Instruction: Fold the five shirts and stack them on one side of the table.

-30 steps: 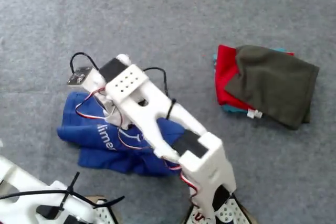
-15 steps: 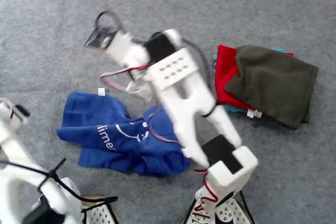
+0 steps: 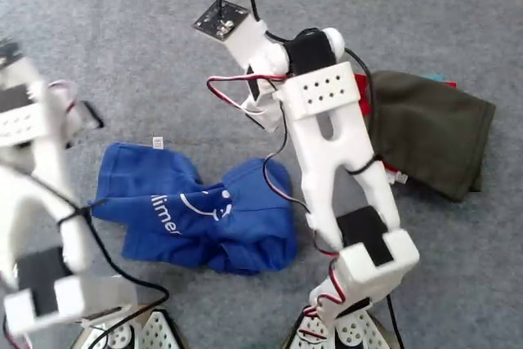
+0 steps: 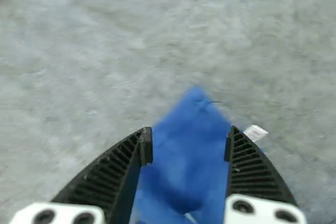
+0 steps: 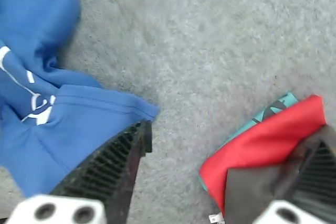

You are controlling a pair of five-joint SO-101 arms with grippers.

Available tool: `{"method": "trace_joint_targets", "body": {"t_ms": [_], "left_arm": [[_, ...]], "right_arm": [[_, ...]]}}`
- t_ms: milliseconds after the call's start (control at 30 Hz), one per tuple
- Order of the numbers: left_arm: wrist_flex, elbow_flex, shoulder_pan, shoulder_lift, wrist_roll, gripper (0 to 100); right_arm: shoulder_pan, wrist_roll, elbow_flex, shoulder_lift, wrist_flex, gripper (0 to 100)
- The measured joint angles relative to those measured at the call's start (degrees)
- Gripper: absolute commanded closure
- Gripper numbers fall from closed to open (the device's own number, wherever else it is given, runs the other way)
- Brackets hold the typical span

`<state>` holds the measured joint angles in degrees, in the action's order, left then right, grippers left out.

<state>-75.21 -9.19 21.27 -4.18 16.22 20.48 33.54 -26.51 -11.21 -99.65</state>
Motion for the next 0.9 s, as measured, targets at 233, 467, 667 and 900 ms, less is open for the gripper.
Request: {"method": "trace_joint_targets", "body": {"t_ms": [233,467,667,900], "left_arm": [[-2.55,17.41,-4.13,21.10,13.45,76],[-16.35,35.34,-4.13,35.16,22.33,76],[-20.48,41.76,-3.96,42.73,24.97,76],[-20.75,42.73,-2.20,48.88,26.37,76]], "right_arm": [[-1.32,4.13,0.00,-4.92,1.41,77.9],[-1.67,4.57,0.00,-6.86,5.10,96.6],[-1.67,4.57,0.00,-7.03,5.89,96.6],[-1.58,4.57,0.00,-7.03,5.89,96.6]]}}
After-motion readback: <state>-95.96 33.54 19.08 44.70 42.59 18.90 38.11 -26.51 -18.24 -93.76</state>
